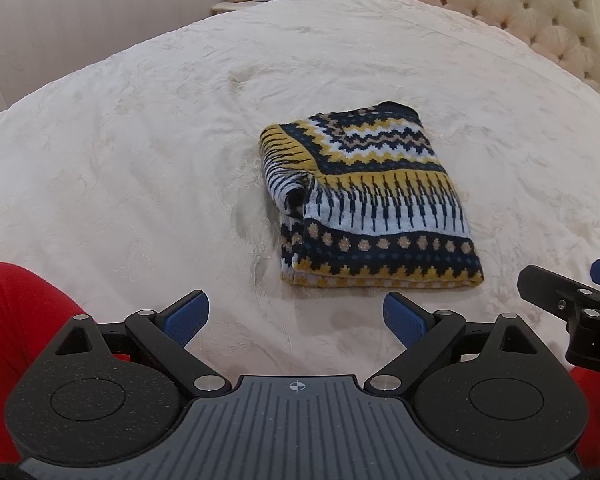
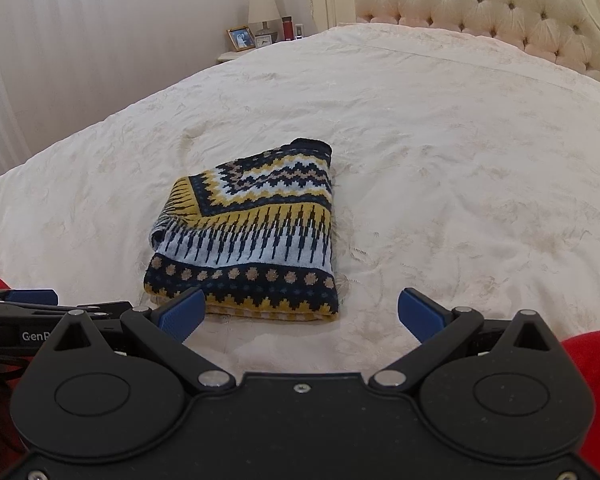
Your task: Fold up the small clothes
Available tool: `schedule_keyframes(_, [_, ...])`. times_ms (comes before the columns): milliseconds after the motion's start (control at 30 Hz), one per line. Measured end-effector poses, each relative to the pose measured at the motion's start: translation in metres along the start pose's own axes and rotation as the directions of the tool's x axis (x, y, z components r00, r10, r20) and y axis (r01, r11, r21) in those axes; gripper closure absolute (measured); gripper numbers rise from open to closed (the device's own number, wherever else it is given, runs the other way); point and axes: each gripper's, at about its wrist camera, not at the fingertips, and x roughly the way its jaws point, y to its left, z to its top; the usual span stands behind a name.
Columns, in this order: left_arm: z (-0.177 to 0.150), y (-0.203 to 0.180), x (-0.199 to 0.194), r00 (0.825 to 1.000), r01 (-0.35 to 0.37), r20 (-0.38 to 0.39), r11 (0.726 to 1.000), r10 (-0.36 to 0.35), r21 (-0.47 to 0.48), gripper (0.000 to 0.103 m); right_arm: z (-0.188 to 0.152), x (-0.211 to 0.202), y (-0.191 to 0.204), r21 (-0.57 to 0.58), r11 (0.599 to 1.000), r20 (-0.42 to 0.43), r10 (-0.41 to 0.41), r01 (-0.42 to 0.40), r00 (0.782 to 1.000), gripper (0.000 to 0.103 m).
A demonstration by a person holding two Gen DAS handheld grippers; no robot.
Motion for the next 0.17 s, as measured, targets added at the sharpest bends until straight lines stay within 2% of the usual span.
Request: schedule_keyframes(167, [0.0002, 0.0002, 0.0003, 1.000, 0.001, -0.001, 1.000, -0.001, 0.004, 0.008, -0.0005, 0.0026, -0.0007, 0.005, 1.000, -0.006, 0.006, -0.006, 1.000, 0.001])
